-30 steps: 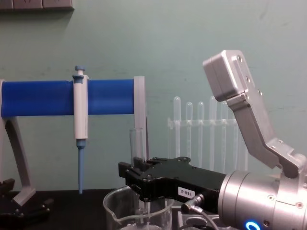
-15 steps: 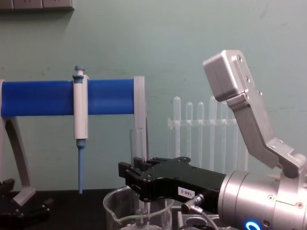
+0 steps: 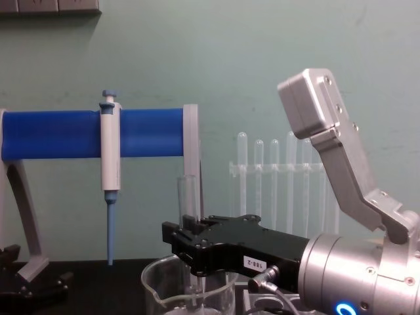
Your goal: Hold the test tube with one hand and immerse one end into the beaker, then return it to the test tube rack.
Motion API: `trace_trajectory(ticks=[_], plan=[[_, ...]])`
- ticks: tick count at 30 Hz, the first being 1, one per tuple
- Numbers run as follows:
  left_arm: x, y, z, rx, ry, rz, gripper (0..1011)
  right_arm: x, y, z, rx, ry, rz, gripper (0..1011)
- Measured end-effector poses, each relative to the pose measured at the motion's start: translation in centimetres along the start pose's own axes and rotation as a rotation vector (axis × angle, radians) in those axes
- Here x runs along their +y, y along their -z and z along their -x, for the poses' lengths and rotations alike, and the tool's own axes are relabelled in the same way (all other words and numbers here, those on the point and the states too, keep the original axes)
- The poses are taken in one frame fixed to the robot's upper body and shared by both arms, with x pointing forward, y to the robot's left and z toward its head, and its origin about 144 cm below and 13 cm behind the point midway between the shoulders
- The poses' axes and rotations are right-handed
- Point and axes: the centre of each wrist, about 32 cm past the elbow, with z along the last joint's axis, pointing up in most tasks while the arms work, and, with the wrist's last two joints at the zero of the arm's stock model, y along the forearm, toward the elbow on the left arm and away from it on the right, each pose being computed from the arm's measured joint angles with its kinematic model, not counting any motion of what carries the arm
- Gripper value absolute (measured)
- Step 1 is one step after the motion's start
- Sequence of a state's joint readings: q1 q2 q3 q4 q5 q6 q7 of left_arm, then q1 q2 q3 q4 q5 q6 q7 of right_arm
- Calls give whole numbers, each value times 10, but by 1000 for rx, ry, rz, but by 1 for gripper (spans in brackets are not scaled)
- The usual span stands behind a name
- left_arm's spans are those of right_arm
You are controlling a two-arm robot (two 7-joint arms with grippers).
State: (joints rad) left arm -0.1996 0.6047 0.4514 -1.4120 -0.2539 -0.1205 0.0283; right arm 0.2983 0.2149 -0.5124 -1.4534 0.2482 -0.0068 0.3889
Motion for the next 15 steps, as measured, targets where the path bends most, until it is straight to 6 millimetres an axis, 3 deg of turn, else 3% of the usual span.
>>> trace_trajectory(ticks=[15], plan=[[0, 0, 0, 0, 0, 0, 1000, 0, 0, 0, 0, 0, 0, 226]])
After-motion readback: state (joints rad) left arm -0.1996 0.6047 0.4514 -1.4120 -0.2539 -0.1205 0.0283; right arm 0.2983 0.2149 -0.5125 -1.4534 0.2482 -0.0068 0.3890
